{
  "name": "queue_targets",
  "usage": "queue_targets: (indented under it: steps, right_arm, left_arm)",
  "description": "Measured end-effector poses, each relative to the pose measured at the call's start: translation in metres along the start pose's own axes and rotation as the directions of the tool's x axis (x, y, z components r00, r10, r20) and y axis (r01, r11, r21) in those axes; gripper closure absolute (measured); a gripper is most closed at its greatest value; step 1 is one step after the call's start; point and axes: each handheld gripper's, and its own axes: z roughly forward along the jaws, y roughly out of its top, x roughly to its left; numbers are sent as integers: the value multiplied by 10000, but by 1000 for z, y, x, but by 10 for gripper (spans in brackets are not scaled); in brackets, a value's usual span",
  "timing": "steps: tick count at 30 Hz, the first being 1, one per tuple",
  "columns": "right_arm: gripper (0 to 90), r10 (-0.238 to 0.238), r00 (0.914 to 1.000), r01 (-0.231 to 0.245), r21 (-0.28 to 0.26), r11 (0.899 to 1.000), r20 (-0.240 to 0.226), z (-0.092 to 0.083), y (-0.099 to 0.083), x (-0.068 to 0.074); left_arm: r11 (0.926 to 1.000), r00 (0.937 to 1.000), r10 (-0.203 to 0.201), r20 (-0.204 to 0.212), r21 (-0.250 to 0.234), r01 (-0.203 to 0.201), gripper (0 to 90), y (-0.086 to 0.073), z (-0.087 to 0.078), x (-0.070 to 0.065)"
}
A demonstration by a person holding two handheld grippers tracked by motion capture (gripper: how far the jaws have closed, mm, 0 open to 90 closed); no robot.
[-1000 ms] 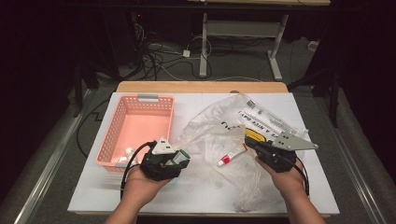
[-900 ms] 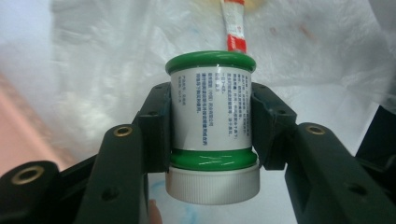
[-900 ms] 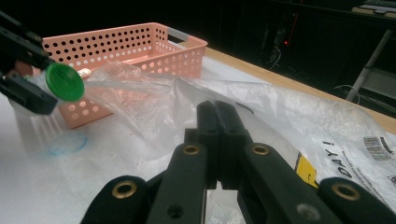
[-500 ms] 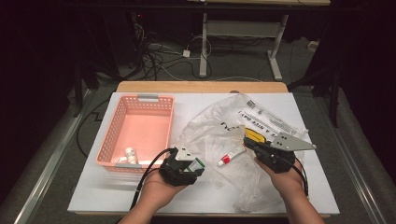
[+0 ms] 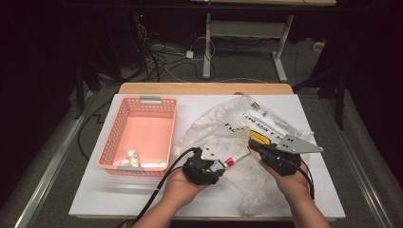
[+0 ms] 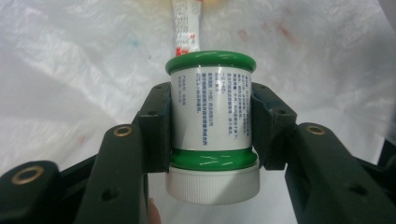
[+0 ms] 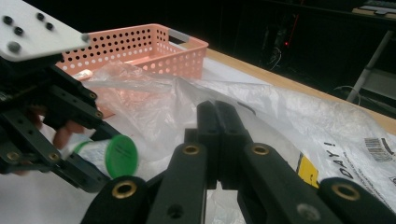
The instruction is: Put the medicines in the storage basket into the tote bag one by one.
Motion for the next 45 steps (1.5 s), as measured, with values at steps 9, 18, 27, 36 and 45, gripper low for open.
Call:
queue_targets:
  steps: [9, 18, 27, 36, 45]
  right_arm:
    - [900, 35, 10000, -35, -23, 10000, 0, 0, 0, -1]
    - [900, 181, 9998, -180, -131, 9998, 111, -4, 0, -5]
    - [900, 241, 9996, -239, -176, 9996, 129, -6, 0, -7]
    - [900, 265, 9995, -262, -194, 9995, 145, -7, -1, -9]
    - [900, 336, 9994, -334, -179, 9993, 122, -7, -2, -9]
  left_arm:
    - [9997, 9996, 200, 195, -147, -197, 534, 18, 34, -9]
    - [9989, 9996, 160, 212, -443, -150, 533, 34, 60, -13]
    - [9979, 10000, 55, 42, -646, -53, 532, 41, 84, -18]
    - [9929, 9997, -81, -243, -1191, 52, 427, 43, 87, -16]
    - [9955, 9998, 76, 201, -951, -57, 372, 31, 65, -13]
